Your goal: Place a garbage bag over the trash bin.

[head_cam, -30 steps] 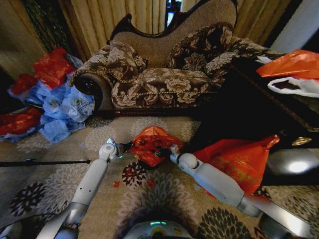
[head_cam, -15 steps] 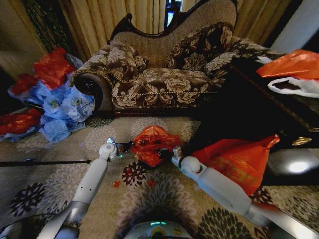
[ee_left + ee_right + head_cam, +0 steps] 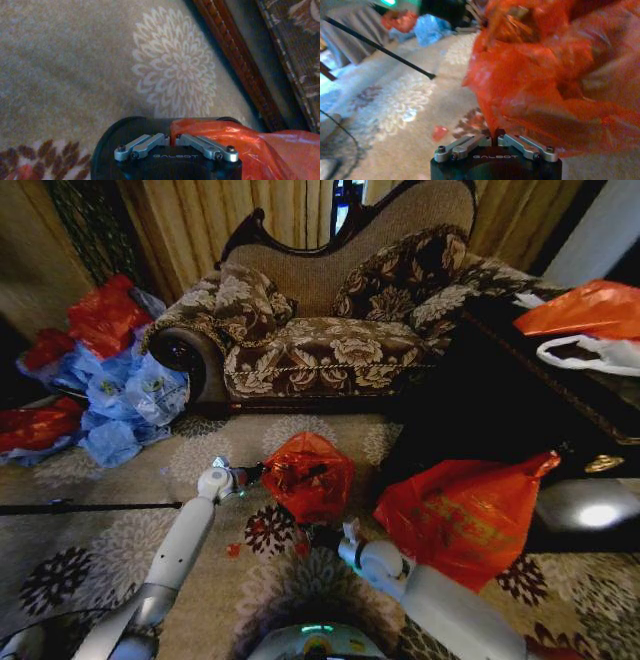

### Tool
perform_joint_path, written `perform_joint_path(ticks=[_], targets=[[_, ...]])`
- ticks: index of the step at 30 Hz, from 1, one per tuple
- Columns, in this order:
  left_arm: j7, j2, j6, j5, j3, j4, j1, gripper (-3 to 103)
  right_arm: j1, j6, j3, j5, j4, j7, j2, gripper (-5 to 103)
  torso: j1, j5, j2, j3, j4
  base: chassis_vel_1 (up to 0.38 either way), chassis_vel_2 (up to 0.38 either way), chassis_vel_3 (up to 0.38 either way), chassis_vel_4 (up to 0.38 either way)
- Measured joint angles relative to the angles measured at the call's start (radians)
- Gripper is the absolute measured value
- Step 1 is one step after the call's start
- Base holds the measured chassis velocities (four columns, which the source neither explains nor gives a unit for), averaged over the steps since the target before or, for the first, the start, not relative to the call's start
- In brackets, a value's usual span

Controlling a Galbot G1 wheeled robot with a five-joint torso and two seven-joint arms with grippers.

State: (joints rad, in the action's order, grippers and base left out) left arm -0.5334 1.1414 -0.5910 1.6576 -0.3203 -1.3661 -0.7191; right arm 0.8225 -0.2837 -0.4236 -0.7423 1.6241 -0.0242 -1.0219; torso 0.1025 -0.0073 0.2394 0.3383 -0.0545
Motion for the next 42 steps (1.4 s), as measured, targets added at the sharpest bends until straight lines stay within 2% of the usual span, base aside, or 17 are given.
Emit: perform_joint_path(ticks=[6, 9, 17, 22, 25, 27, 28, 29, 31, 32, 33, 34, 35, 37, 38, 40, 42], targets=[[0.0, 0.004, 0.0, -0.004, 0.002, 0.017, 0.003, 0, -0.01, 0.001, 0.013, 0.027, -0.08, -0.008, -0.023, 0, 0.0, 0.0, 0.0, 0.0, -0.0001, 0.0, 0.0, 0.0, 0.0], [0.003, 0.016, 0.001, -0.013, 0.003, 0.034, 0.014, 0, -0.019, 0.003, 0.026, 0.075, -0.155, -0.008, -0.055, 0, 0.0, 0.0003, 0.0, 0.0, 0.0001, 0.0, 0.0, 0.0, 0.0], [0.005, 0.028, 0.003, -0.022, 0.005, 0.047, 0.032, 0, -0.052, 0.018, 0.051, 0.154, -0.245, 0.04, -0.094, 0, 0.0, 0.0002, 0.0, 0.0, 0.0001, 0.0, 0.0, 0.0, 0.0], [0.005, 0.024, 0.003, -0.018, 0.001, 0.039, 0.031, 0, 0.006, 0.057, 0.095, 0.174, -0.163, 0.05, -0.056, -2, 0.0, 0.0003, 0.0, 0.0, 0.0, 0.0, 0.0, 0.0, 0.0], [0.007, 0.024, 0.004, -0.017, 0.001, 0.041, 0.031, 0, 0.059, 0.089, 0.137, 0.182, -0.079, -0.005, -0.01, 8, 0.0, 0.0001, 0.0, 0.0, -0.0001, 0.0, 0.0, 0.0, 0.0], [0.008, 0.025, 0.005, -0.017, -0.001, 0.05, 0.037, 0, 0.101, 0.165, 0.177, 0.221, -0.022, -0.084, 0.032, 19, 0.0, 0.0, 0.0, 0.0, -0.0002, 0.0, 0.0, 0.0, 0.0], [0.008, 0.025, 0.005, -0.017, -0.001, 0.05, 0.037, 0, 0.101, 0.165, 0.177, 0.221, -0.022, -0.084, 0.032, 19, 0.0, 0.0, 0.0, 0.0, -0.0002, 0.0, 0.0, 0.0, 0.0], [0.009, 0.024, 0.005, -0.017, -0.001, 0.052, 0.039, 0, 0.115, 0.201, 0.194, 0.239, -0.007, -0.128, 0.047, 19, 0.0, 0.0001, 0.0, 0.0, -0.0001, 0.0, 0.0, 0.0, 0.0], [0.01, 0.025, 0.005, -0.017, -0.001, 0.056, 0.04, 0, 0.139, 0.284, 0.231, 0.284, 0.012, -0.24, 0.075, 30, 0.0, 0.0003, 0.0, 0.0, -0.0001, 0.0, 0.0, 0.0, 0.0], [0.01, 0.026, 0.006, -0.017, -0.001, 0.057, 0.041, 0, 0.145, 0.313, 0.243, 0.299, 0.015, -0.269, 0.084, 35, 0.0, 0.0004, 0.0, 0.0, 0.0, 0.0, 0.0, 0.0, 0.0], [0.01, 0.026, 0.006, -0.017, -0.001, 0.057, 0.041, 0, 0.145, 0.313, 0.243, 0.299, 0.015, -0.269, 0.084, 35, 0.0, 0.0004, 0.0, 0.0, 0.0, 0.0, 0.0, 0.0, 0.0], [0.01, 0.028, 0.006, -0.018, -0.001, 0.06, 0.042, 0, 0.166, 0.37, 0.278, 0.327, 0.02, -0.351, 0.109, 41, 0.0, 0.0004, 0.0, 0.0, 0.0002, 0.0, 0.0, 0.0, 0.0], [0.01, 0.028, 0.006, -0.018, -0.001, 0.06, 0.042, 0, 0.166, 0.37, 0.278, 0.327, 0.02, -0.351, 0.109, 41, 0.0, 0.0004, 0.0, 0.0, 0.0002, 0.0, 0.0, 0.0, 0.0], [0.01, 0.034, 0.008, -0.019, -0.003, 0.062, 0.043, 0, 0.198, 0.424, 0.326, 0.337, 0.036, -0.429, 0.145, 51, 0.0, 0.0006, 0.0, 0.0, 0.0, 0.0, 0.0, 0.0, 0.0], [0.01, 0.036, 0.008, -0.019, -0.003, 0.062, 0.043, 0, 0.213, 0.447, 0.346, 0.335, 0.049, -0.442, 0.163, 57, 0.0, 0.0007, 0.0, 0.0, 0.0, 0.0, 0.0, 0.0, 0.0], [0.01, 0.038, 0.01, -0.02, -0.004, 0.063, 0.043, 0, 0.237, 0.473, 0.375, 0.323, 0.071, -0.45, 0.191, 57, 0.0, 0.0008, 0.0, 0.0, 0.0001, 0.0, 0.0, 0.0, 0.0], [0.009, 0.038, 0.012, -0.02, -0.009, 0.063, 0.042, 0, 0.322, 0.503, 0.478, 0.256, 0.155, -0.461, 0.275, 68, 0.0, -0.0001, 0.0, 0.0, -0.0004, 0.0, 0.0, 0.0, 0.0]])
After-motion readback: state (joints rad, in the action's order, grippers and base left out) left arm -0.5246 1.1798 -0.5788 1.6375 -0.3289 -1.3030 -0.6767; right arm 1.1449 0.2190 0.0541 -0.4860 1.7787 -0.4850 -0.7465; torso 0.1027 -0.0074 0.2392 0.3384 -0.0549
